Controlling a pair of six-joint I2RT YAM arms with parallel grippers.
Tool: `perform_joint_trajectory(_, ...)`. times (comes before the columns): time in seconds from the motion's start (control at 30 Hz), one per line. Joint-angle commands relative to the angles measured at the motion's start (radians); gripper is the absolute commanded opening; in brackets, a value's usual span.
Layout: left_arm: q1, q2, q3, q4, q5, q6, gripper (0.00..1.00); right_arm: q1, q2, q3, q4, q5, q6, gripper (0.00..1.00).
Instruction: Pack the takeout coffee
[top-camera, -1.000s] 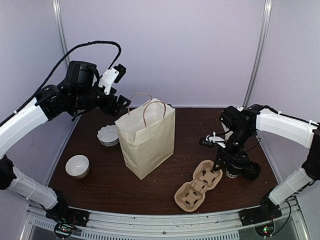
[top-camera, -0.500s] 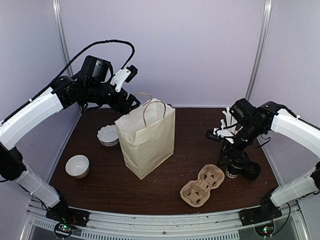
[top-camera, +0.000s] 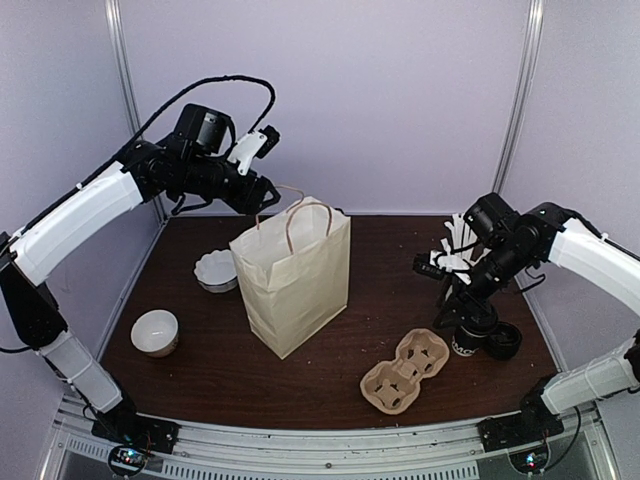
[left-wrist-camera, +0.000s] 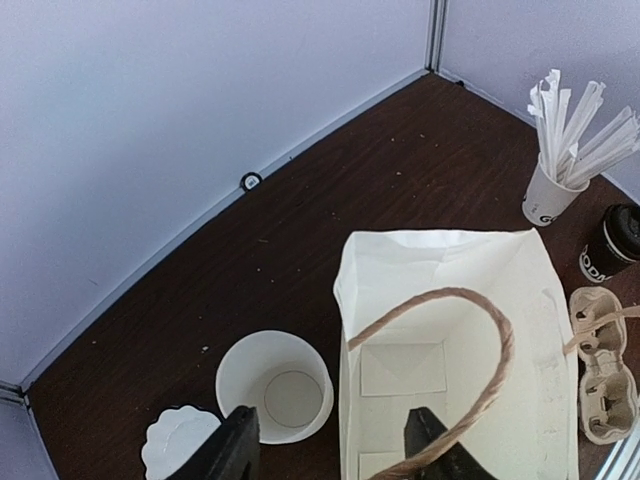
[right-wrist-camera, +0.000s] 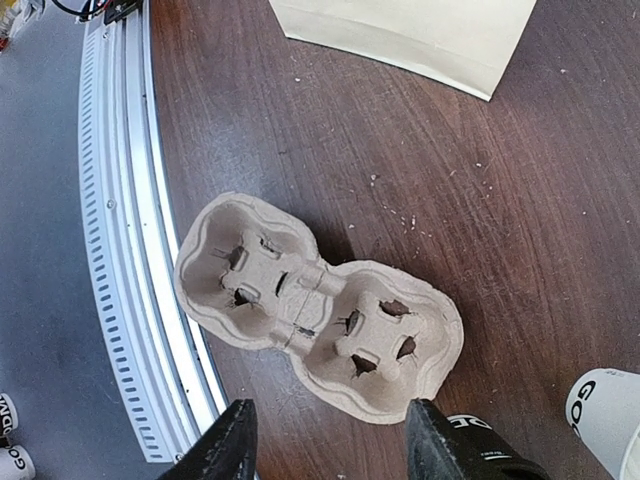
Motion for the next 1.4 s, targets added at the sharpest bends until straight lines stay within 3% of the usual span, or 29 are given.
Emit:
perform_joint_trajectory(0.0, 0.040, 0.026, 0.052, -0.018, 0.089, -0.053, 0.53, 0.002, -0.019, 0.056, -0.009, -0.011, -0.044, 0.54)
perform_joint_trajectory(0.13, 0.041, 0.037, 0.070, -0.067, 0.175, -0.097, 0.65, 0.002, -0.005, 0.085, -0.037, -0.029, -0.074, 0.54)
perform_joint_trajectory(0.4, 0.041, 0.120, 0.148, -0.230, 0.141, -0.107, 0.64, 0.003, 0.008, 0.072, -0.011, -0.046, -0.071, 0.54)
perform_joint_trajectory(0.63, 0.043, 0.148, 0.167, -0.275, 0.097, -0.119, 0.52, 0.007, 0.001, 0.072, -0.011, -0.054, -0.061, 0.54)
perform_joint_trajectory(0.9, 0.043, 0.199, 0.216, -0.306, 0.158, -0.116, 0.27, 0.010, -0.010, 0.085, -0.017, -0.047, -0.056, 0.53)
perform_joint_trajectory(1.2, 0.043, 0.219, 0.266, -0.362, 0.182, -0.082, 0.05, 0.014, 0.006, 0.112, -0.024, -0.050, -0.062, 0.53)
perform_joint_trajectory(1.37, 0.043, 0.214, 0.285, -0.384, 0.196, -0.054, 0.00, 0.019, 0.011, 0.133, -0.056, -0.062, -0.120, 0.53)
